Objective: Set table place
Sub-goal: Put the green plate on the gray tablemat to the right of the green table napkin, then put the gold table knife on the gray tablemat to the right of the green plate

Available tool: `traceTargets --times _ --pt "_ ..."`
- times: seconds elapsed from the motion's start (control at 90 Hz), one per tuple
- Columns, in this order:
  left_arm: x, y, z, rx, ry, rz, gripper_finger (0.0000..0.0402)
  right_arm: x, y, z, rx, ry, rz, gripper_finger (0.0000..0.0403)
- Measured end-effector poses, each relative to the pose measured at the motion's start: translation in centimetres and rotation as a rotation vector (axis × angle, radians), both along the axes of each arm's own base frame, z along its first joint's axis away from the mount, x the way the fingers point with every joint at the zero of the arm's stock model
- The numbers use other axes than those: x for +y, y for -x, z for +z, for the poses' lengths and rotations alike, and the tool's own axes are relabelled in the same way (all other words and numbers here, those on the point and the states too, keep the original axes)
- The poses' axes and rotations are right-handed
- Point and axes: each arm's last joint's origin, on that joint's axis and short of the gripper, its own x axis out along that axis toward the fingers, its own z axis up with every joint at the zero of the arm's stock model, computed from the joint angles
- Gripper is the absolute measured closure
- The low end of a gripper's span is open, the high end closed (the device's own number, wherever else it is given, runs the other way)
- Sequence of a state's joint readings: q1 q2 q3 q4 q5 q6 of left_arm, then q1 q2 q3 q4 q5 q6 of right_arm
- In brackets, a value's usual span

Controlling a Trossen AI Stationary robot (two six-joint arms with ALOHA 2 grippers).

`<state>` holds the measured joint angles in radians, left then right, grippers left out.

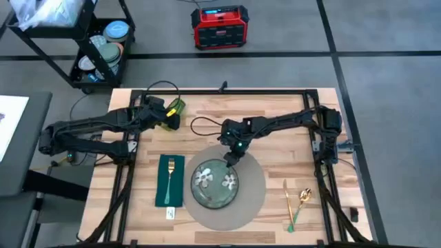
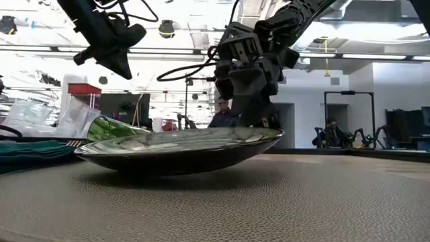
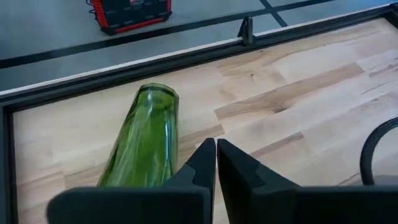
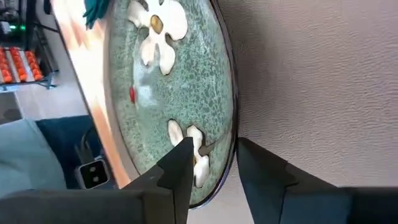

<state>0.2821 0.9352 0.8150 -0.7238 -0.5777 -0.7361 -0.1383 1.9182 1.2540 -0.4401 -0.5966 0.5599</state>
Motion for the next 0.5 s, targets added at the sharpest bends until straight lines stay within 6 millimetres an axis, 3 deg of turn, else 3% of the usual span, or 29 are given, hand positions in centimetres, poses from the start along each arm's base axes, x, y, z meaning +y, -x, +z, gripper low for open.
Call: traceTargets --times 0.289,0.5 --pt "0.0 0.0 0.0 -0.019 0.014 0.010 0.0402 -0.5 0.7 -0.5 0.083 0.171 -0.033 0.0294" --pt "-0.1 0.0 0.0 -0.007 0.022 -0.019 0.0402 -1.4 2.5 -0.4 0.249 0.323 -0.080 0.0314"
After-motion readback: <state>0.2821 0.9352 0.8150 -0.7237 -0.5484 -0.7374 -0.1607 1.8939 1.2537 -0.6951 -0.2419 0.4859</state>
